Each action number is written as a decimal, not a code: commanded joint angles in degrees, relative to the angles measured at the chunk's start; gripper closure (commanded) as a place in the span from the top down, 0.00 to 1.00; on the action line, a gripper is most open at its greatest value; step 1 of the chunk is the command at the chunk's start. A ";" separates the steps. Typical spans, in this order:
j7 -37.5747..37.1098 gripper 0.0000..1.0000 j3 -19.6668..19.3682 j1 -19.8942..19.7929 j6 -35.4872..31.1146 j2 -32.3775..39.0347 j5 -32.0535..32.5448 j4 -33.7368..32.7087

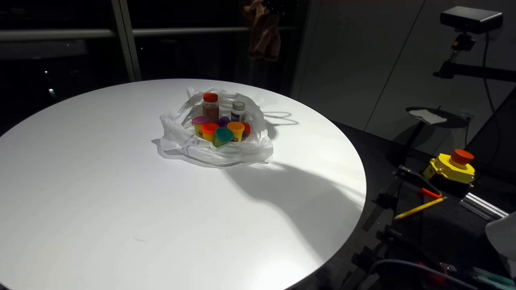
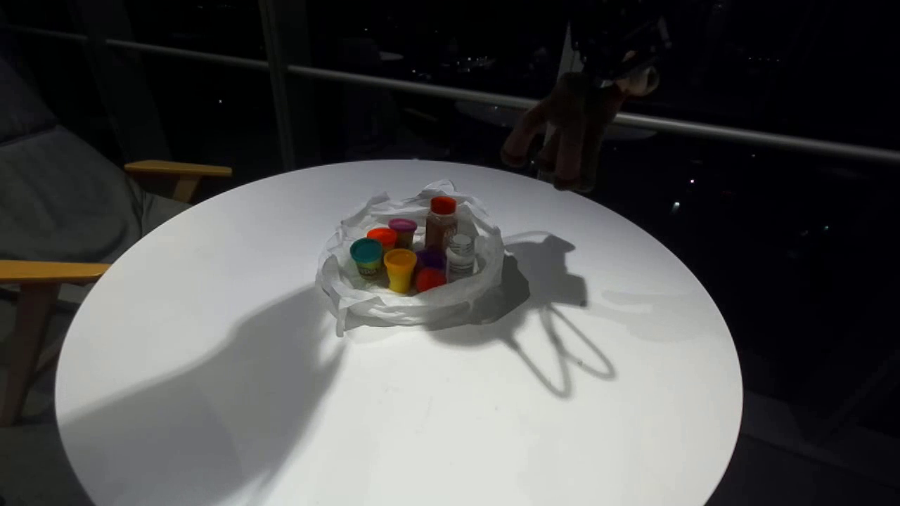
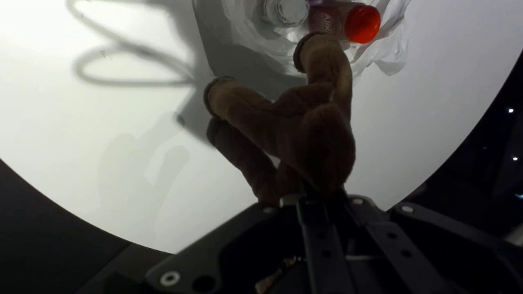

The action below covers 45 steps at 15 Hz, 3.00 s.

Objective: Remove the objects from the plastic and put them on the table

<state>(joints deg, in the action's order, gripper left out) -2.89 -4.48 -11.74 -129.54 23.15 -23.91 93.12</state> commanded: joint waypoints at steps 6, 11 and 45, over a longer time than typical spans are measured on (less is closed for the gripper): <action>-10.19 0.07 -0.31 -2.44 8.50 5.72 -2.48 -8.66; -16.44 0.56 -1.63 -0.81 9.87 6.51 0.92 -8.78; -21.26 1.00 -0.46 9.49 21.79 15.66 16.62 -14.77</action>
<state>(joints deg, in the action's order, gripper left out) -26.11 -4.71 -3.28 -109.52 35.28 -9.30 82.85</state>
